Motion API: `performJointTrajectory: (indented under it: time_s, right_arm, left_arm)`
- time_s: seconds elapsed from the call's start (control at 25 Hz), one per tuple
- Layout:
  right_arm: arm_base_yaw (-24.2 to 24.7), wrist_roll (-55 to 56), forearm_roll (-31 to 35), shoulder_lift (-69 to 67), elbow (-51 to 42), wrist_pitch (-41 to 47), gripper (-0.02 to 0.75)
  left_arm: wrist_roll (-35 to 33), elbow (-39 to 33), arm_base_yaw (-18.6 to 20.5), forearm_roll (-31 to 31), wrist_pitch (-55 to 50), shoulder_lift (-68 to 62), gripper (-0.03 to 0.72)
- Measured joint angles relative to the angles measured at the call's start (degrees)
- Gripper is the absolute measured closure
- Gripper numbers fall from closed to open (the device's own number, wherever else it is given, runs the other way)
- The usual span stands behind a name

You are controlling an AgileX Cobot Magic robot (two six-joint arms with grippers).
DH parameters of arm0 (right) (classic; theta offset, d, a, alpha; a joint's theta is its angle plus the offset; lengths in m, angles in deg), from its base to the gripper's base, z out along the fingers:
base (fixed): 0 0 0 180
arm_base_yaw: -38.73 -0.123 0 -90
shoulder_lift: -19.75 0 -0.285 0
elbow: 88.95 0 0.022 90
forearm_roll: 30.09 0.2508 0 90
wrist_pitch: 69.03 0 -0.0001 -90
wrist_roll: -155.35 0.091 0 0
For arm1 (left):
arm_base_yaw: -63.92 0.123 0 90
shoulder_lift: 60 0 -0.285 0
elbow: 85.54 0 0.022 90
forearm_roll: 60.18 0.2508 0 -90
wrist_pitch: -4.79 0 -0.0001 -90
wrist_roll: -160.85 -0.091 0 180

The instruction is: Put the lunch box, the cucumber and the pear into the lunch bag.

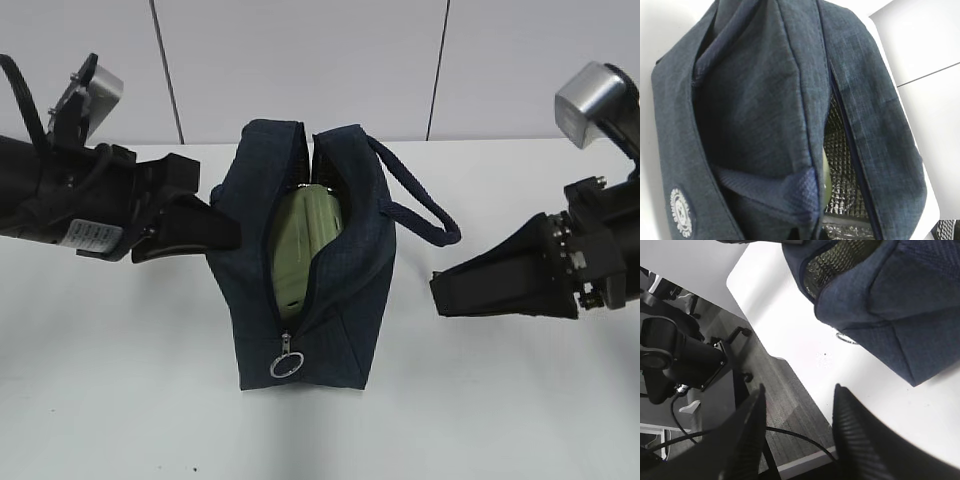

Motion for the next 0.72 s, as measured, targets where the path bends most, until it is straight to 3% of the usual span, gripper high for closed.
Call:
performJointTrajectory:
  time_s: [0.32, 0.72]
  right_arm:
    - [-0.4, -3.6, 4.1, 0.0, -2.9, -0.1, 0.388]
    - [-3.4, -9.6, 3.6, -0.5, -4.8, -0.1, 0.388]
  left_arm:
    - [0.0, 0.0, 0.0, 0.0, 0.6, 0.0, 0.704]
    - [0.0, 0.0, 0.0, -0.1, 1.4, 0.0, 0.704]
